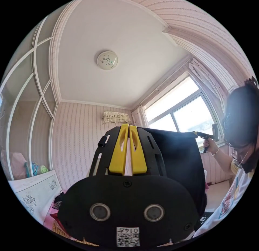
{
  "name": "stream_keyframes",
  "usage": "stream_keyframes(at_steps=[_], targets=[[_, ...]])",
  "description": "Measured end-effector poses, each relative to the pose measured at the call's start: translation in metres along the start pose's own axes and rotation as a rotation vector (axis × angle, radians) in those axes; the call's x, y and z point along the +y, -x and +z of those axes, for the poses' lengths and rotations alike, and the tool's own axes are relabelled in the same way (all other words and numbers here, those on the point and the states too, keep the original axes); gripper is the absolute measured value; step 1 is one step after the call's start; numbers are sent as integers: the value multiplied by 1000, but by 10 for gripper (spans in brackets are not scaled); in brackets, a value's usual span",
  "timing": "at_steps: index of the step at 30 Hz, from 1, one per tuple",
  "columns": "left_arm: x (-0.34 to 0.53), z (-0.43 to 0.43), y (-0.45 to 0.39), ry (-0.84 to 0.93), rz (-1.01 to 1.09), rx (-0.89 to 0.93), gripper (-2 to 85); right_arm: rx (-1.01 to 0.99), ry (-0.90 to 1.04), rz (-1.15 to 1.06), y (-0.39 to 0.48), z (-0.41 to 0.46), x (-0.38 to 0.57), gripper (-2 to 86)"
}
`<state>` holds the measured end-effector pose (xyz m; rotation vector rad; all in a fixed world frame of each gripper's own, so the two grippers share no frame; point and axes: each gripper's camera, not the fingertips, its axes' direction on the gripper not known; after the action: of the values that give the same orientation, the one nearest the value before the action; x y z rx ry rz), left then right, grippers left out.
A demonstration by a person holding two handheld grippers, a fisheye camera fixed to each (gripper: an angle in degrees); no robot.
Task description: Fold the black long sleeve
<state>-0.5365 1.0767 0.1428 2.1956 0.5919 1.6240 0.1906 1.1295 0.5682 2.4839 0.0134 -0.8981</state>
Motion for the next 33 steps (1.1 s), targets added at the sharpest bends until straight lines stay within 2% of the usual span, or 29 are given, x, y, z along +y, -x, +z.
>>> stream_keyframes(at_steps=[7,9,11,13,16,17,19,21,24,27,30,33], targets=[[-34,-46,22,-120,38,-43,-10,-180,-85,-40,17,35,-25,0],[-38,-45,32,-119,57,-74,-10,-172,-58,-50,11,55,-26,0],[-27,-16,61,-10,17,-86,-10,-171,21,-10,-6,93,-17,0],[-1,23,89,137,-30,-130,-10,-161,223,73,-38,170,14,0],[87,99,143,458,-138,-239,-10,-131,523,196,-81,283,85,1],[130,123,164,556,-207,-273,-10,-124,565,228,-90,303,101,1],[188,147,194,635,-363,-306,-10,-125,645,351,-122,371,152,0],[222,164,218,648,-476,-325,-10,-137,639,456,-148,408,164,1],[201,197,234,595,-365,-363,-10,-71,468,404,-171,439,129,1],[162,216,236,451,-251,-338,-10,-37,307,301,-178,451,102,1],[171,225,239,422,-218,-294,-10,-6,291,252,-182,462,125,2],[228,226,248,538,-220,-270,-10,-2,411,259,-187,475,190,2]])
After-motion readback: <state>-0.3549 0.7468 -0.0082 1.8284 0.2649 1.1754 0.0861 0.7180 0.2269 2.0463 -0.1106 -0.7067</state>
